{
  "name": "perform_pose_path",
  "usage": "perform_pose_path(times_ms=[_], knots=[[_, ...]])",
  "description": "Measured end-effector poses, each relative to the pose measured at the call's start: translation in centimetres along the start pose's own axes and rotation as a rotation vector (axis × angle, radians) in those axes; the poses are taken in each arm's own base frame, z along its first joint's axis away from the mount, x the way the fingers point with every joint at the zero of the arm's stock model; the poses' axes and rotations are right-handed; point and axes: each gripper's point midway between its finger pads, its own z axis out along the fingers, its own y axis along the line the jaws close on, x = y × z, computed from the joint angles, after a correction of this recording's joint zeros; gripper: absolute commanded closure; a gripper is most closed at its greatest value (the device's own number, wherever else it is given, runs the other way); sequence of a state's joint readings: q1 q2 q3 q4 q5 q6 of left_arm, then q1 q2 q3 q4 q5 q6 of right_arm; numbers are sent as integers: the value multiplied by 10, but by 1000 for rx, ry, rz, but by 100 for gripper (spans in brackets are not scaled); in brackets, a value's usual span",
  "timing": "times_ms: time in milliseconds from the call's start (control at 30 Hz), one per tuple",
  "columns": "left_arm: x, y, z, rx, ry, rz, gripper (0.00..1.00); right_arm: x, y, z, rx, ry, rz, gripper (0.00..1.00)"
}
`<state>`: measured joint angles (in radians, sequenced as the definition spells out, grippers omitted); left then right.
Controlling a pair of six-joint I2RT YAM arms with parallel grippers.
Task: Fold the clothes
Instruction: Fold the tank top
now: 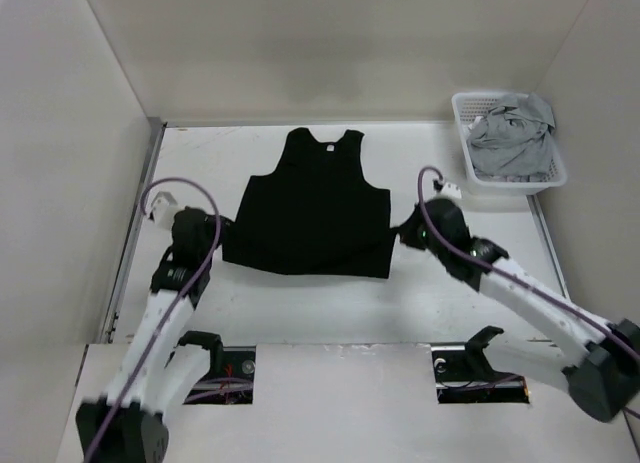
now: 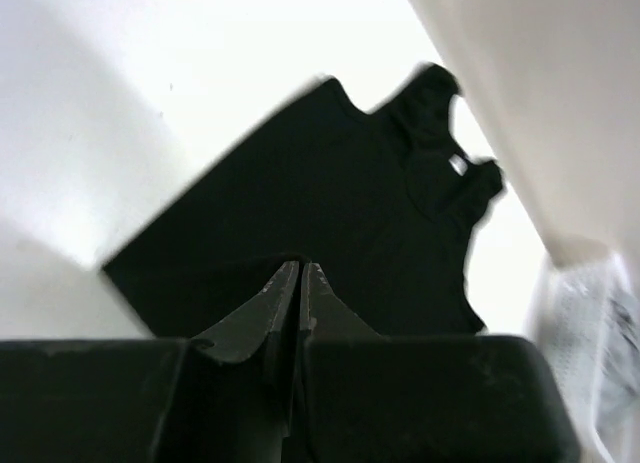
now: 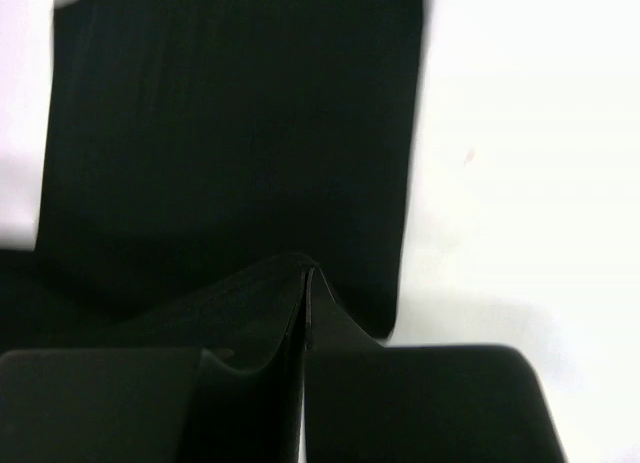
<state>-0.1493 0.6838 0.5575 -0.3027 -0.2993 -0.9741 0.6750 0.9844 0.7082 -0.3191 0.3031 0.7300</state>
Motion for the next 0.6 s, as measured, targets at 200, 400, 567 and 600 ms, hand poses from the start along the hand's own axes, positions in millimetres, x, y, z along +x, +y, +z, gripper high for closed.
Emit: perform_pose_path(times_ms=[200,400,567,600], knots=[[-22,-68,126,-51,-36,-1,99,-123,-2,103,28,-92,73,100],[-67,-162,257,71,-144,-21,81,-246,18,212,-55,-208,110,76],[-47,-144,307,43,-92,6,56,-261,-3,265,-30,-196,145,46],[-38,-130,307,22,-71,13,56,-251,-10,267,-11,-171,148,48]])
